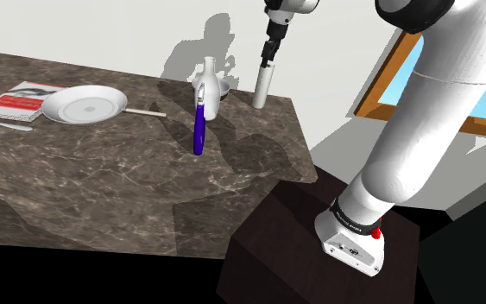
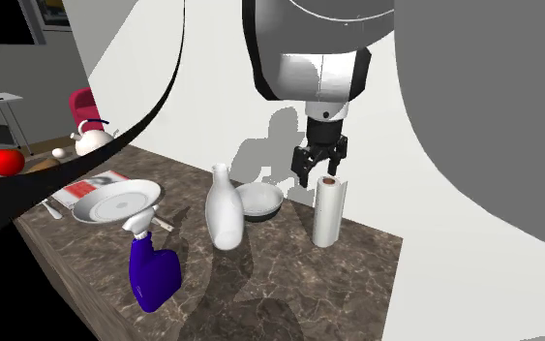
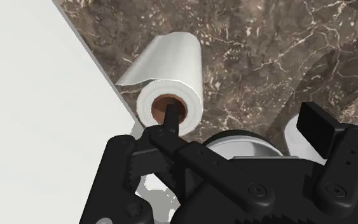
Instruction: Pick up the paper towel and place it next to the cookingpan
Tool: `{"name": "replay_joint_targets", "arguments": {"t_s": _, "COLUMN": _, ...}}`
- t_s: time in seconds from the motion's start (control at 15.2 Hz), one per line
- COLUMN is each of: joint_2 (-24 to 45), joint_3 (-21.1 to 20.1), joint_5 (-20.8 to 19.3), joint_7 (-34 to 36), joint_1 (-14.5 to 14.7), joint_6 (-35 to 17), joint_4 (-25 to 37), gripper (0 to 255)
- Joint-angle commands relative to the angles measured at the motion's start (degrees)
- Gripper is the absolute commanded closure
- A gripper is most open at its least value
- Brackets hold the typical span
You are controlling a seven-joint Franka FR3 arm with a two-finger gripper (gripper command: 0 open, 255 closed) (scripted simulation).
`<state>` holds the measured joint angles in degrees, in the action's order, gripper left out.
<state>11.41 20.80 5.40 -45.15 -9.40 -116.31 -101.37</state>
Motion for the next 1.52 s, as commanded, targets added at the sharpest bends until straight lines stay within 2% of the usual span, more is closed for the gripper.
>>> {"name": "replay_joint_targets", "arguments": {"t_s": 0.0, "joint_2": 4.81, "joint_3": 0.17, "joint_5": 1.52, "joint_7": -2.29, "joint_1": -1.37, "joint_6": 0.91, "joint_4": 5.45, "gripper": 0}}
{"name": "replay_joint_targets", "arguments": {"t_s": 0.2, "joint_2": 11.02, "joint_3": -0.01, "joint_5": 3.30, "joint_7": -4.77, "joint_1": -3.55, "joint_6": 2.26, "joint_4": 12.76, "gripper": 0}}
{"name": "replay_joint_targets", "arguments": {"t_s": 0.73, "joint_2": 13.07, "joint_3": -0.47, "joint_5": 4.20, "joint_7": -5.35, "joint_1": -3.78, "joint_6": -2.56, "joint_4": 9.87, "gripper": 0}}
{"name": "replay_joint_targets", "arguments": {"t_s": 1.19, "joint_2": 13.08, "joint_3": -0.47, "joint_5": 4.20, "joint_7": -5.35, "joint_1": -3.78, "joint_6": -2.54, "joint_4": 9.90, "gripper": 0}}
{"name": "replay_joint_targets", "arguments": {"t_s": 1.25, "joint_2": 13.08, "joint_3": -0.47, "joint_5": 4.20, "joint_7": -5.35, "joint_1": -3.78, "joint_6": -2.54, "joint_4": 9.90, "gripper": 255}}
{"name": "replay_joint_targets", "arguments": {"t_s": 1.45, "joint_2": 13.09, "joint_3": -0.47, "joint_5": 4.20, "joint_7": -5.36, "joint_1": -3.79, "joint_6": -2.52, "joint_4": 9.92, "gripper": 255}}
